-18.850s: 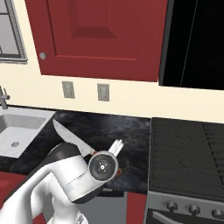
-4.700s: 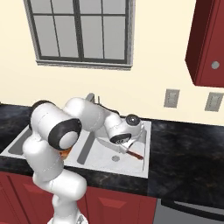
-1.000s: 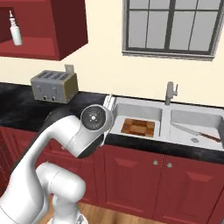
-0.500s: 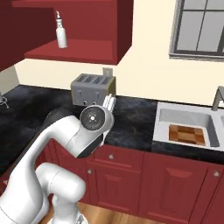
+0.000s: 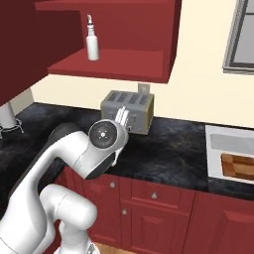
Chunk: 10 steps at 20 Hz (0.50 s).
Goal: Move the cutting board and knife to the sink. Then move spray from the cabinet to the counter.
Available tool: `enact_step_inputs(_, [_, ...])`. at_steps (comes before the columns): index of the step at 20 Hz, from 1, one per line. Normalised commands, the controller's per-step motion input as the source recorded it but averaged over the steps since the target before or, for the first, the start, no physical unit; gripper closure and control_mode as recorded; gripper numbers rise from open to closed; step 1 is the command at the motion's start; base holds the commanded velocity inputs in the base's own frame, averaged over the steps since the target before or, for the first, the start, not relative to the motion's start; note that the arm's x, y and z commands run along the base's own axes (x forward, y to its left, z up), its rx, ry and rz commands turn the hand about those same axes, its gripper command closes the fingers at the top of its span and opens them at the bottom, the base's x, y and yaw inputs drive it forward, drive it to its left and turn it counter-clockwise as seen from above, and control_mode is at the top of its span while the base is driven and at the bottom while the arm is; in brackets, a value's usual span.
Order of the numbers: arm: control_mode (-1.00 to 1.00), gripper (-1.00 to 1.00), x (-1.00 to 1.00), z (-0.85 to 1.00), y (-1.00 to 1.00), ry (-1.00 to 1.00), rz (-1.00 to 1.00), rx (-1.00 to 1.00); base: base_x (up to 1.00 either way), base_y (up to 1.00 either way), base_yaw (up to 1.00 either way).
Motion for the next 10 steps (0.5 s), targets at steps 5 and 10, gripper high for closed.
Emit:
enact_step_inputs(5, [1.0,-1.0,0.0,0.0,0.0,0.0,0.0,0.0,0.83,0.22,0.0])
enact_step_inputs(10, [1.0,-1.0,0.0,0.0,0.0,0.0,0.0,0.0,0.98,0.43,0.0])
